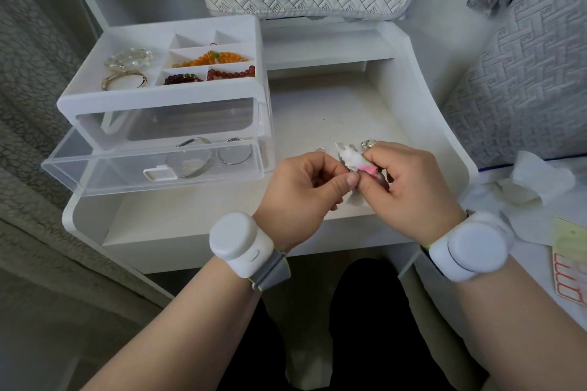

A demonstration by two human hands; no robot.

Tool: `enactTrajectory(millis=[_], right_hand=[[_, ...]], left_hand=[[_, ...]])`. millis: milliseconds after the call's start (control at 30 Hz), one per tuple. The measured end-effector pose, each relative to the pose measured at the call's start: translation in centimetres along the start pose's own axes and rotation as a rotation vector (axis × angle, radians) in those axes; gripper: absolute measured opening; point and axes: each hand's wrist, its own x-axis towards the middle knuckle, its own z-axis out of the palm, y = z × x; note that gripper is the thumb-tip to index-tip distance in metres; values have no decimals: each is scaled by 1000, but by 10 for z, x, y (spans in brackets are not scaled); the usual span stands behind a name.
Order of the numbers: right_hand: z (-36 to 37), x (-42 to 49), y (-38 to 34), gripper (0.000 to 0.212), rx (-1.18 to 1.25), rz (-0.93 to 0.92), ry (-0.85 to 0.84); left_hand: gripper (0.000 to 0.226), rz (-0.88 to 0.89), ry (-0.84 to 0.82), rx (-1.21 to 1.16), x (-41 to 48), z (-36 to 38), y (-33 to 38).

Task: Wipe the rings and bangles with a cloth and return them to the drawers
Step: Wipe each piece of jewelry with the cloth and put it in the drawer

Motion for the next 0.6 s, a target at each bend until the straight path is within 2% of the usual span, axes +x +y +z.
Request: enactTrajectory(millis=[67,233,333,467,533,600], right_hand=[[2,-1,1,28,8,-10,-1],[7,-10,4,43,471,260,-121],[5,-10,1,30,391,228,-97],[-1,-1,-4,22,128,37,-27],[-2,0,-5,26,135,45,-35],[-1,-2,-4,32,258,137,-77]], left_hand=[[10,30,-5,12,0,-1,1],[7,107,-75,59,-2,-2,4],[6,96,-88,69,-2,-4,1],[15,28,-32,-25,-3,-3,-1],[14,57,-27,-51,-2,-3,0],[10,90,-56,-66,-2,-3,1]])
